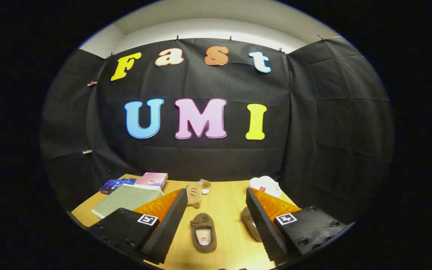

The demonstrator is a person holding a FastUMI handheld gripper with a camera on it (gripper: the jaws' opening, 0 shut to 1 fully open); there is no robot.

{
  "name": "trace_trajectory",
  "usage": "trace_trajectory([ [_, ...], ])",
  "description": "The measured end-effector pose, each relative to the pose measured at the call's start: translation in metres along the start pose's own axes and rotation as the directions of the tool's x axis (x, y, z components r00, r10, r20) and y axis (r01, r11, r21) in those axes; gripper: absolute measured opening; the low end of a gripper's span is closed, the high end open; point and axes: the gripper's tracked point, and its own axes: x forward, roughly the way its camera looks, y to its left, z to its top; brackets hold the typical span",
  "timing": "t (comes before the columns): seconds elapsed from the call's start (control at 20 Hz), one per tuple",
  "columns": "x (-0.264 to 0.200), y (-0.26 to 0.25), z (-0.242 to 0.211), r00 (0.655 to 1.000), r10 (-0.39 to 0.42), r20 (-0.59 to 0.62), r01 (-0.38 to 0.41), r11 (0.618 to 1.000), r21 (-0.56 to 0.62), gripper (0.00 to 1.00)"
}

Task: Open the storage box then place both shoes into the box .Put the left shoe in first, then the right shoe, with the right side of both shoes facing outward in a uniform manner.

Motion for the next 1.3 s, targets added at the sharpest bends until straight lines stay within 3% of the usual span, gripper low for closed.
trace_trajectory([
  [0.3,0.028,0.034,-0.037,0.979,0.166,-0.118,-0.156,0.984,0.091,0.98],
  [0.4,0.037,0.052,-0.055,0.951,0.258,-0.171,-0.234,0.961,0.147,0.98],
  [0.55,0.047,0.066,-0.084,0.909,0.343,-0.239,-0.287,0.927,0.241,0.99],
  [0.7,0.049,0.098,-0.122,0.813,0.492,-0.311,-0.354,0.842,0.408,0.98],
  [0.85,0.055,0.118,-0.153,0.742,0.579,-0.336,-0.375,0.775,0.508,0.98],
  [1.1,0.043,0.162,-0.183,0.546,0.782,-0.301,-0.392,0.555,0.734,0.98],
  [1.3,0.044,0.187,-0.191,0.436,0.869,-0.235,-0.339,0.401,0.851,0.98],
])
